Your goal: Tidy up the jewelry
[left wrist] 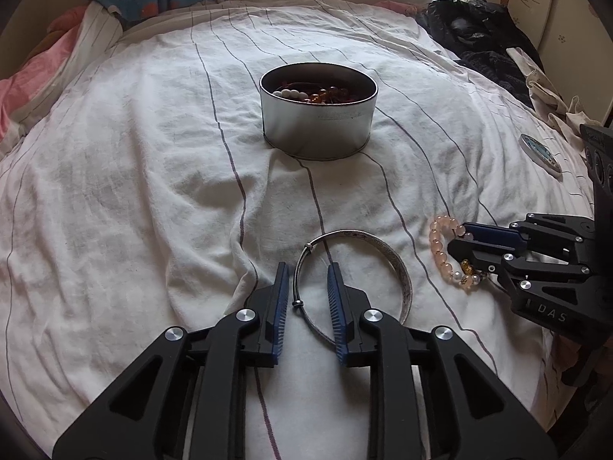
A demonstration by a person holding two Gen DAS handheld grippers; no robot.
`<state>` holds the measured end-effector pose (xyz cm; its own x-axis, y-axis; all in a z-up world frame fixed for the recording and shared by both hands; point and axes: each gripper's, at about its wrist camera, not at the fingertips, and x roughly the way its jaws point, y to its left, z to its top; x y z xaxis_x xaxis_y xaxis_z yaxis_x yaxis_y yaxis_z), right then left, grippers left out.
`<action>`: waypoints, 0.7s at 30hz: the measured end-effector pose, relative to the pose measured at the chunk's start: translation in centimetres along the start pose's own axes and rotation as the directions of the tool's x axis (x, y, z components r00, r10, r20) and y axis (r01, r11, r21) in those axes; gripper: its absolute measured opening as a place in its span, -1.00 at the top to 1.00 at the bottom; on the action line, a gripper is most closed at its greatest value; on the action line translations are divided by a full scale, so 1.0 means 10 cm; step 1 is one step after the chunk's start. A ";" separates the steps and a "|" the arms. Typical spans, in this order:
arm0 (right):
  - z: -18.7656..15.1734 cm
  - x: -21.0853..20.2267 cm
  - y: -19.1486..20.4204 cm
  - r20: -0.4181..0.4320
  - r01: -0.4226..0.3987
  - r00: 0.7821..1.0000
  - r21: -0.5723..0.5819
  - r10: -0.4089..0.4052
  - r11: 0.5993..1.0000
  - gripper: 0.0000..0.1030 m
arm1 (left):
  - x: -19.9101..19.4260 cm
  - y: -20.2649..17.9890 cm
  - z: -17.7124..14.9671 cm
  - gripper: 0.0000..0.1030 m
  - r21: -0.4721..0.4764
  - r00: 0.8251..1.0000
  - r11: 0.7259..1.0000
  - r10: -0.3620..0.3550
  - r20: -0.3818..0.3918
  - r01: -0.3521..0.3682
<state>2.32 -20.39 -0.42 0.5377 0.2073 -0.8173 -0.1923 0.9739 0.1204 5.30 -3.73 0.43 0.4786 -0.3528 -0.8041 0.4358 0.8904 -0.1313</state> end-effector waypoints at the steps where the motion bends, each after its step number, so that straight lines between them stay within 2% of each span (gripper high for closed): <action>1: 0.00 0.00 0.01 0.000 -0.001 1.000 -0.003 0.001 1.000 0.54 | 0.00 -0.01 0.00 0.26 0.006 1.000 1.000 -0.019 -0.001 0.019; 3: 0.00 0.00 0.02 0.000 -0.005 1.000 -0.007 0.005 1.000 0.49 | 0.00 -0.08 -0.01 -0.05 0.035 0.999 0.999 -0.033 -0.001 0.033; 4: 0.00 0.00 0.02 0.000 -0.005 1.000 -0.008 0.005 1.000 0.46 | 0.00 -0.12 -0.01 -0.11 0.053 1.000 0.998 -0.017 0.001 0.017; 6: 0.00 0.00 0.02 0.000 -0.007 1.000 -0.008 0.007 1.000 0.44 | 0.00 -0.16 -0.02 -0.12 0.068 1.000 0.998 0.000 0.002 -0.001; 9: 0.00 -0.01 0.01 0.001 -0.012 1.000 -0.006 0.012 1.000 0.40 | -0.01 -0.12 -0.01 -0.13 0.052 1.000 0.999 -0.012 0.004 0.012; 13: 0.00 -0.04 -0.01 0.008 -0.021 1.000 0.009 0.021 1.000 0.24 | -0.05 -0.09 -0.01 -0.12 0.034 1.000 0.999 0.000 0.023 -0.001; 17: 0.00 -0.02 0.00 -0.001 -0.016 1.000 0.003 0.016 1.000 0.24 | -0.05 -0.07 -0.01 -0.12 0.028 1.000 1.000 0.010 0.025 -0.011; 19: 0.00 -0.02 0.00 -0.003 -0.016 1.000 0.000 0.016 1.000 0.24 | -0.05 -0.07 -0.01 0.07 0.027 0.999 0.999 0.019 0.025 -0.020; 20: 0.00 -0.02 0.01 -0.003 -0.018 1.000 -0.005 0.018 1.000 0.30 | -0.05 -0.06 -0.01 0.17 0.023 0.999 0.999 0.021 0.024 -0.022; 21: -0.01 -0.02 0.03 -0.004 -0.021 1.000 -0.013 0.021 1.000 0.36 | -0.04 -0.05 -0.01 0.39 0.020 1.000 1.000 0.020 0.022 -0.020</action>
<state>2.10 -20.20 -0.27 0.5304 0.2272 -0.8168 -0.2143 0.9681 0.1301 4.79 -3.96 0.75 0.5039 -0.3411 -0.7936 0.4411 0.8915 -0.1031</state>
